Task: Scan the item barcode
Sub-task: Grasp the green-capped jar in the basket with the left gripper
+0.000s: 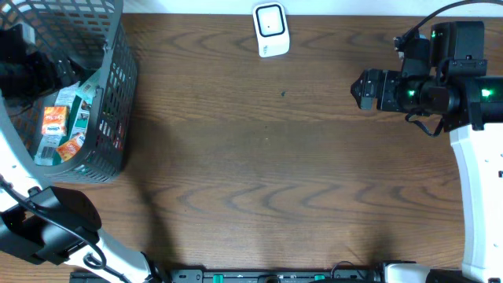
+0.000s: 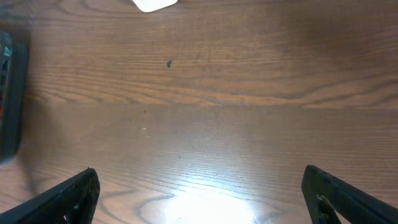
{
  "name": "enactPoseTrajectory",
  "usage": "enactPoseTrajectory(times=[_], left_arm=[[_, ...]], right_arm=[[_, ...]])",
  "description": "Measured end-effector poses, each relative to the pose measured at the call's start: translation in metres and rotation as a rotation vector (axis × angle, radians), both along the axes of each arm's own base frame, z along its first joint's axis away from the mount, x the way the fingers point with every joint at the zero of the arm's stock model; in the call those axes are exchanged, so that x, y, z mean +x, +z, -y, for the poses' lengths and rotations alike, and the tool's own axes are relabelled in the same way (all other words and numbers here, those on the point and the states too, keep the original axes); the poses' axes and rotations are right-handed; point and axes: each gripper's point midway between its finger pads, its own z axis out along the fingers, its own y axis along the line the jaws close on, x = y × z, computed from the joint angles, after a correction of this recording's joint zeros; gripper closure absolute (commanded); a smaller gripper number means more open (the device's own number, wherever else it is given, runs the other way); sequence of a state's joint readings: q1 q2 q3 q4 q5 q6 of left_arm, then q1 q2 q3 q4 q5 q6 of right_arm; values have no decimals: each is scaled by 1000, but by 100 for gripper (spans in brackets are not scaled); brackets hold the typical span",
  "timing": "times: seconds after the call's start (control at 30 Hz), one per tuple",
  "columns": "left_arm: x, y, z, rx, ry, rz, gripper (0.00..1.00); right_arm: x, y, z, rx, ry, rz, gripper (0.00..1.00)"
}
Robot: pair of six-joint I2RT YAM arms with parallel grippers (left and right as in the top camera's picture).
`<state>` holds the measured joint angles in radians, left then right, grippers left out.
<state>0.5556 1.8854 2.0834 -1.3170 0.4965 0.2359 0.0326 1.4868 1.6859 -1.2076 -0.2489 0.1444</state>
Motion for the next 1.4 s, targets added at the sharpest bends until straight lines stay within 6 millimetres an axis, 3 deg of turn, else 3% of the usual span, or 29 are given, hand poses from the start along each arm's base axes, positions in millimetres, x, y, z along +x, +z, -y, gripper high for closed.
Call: enactPoseTrajectory(times=[0.27,0.67,0.9,1.4], left_arm=[[-8,-14,-1,15,-16,-52,2],[-21,-92,-3,-8,-7,-186,2],[-20,-123,-5,0,-7,-194,2],[-6,-160,-6,163,-65,-186,2]], right_arm=[[0,0,0,2,1,0,1],[0,0,0,2,1,-1,1],[0,0,0,2,1,-1,1],[0,0,0,2,1,-1,1]])
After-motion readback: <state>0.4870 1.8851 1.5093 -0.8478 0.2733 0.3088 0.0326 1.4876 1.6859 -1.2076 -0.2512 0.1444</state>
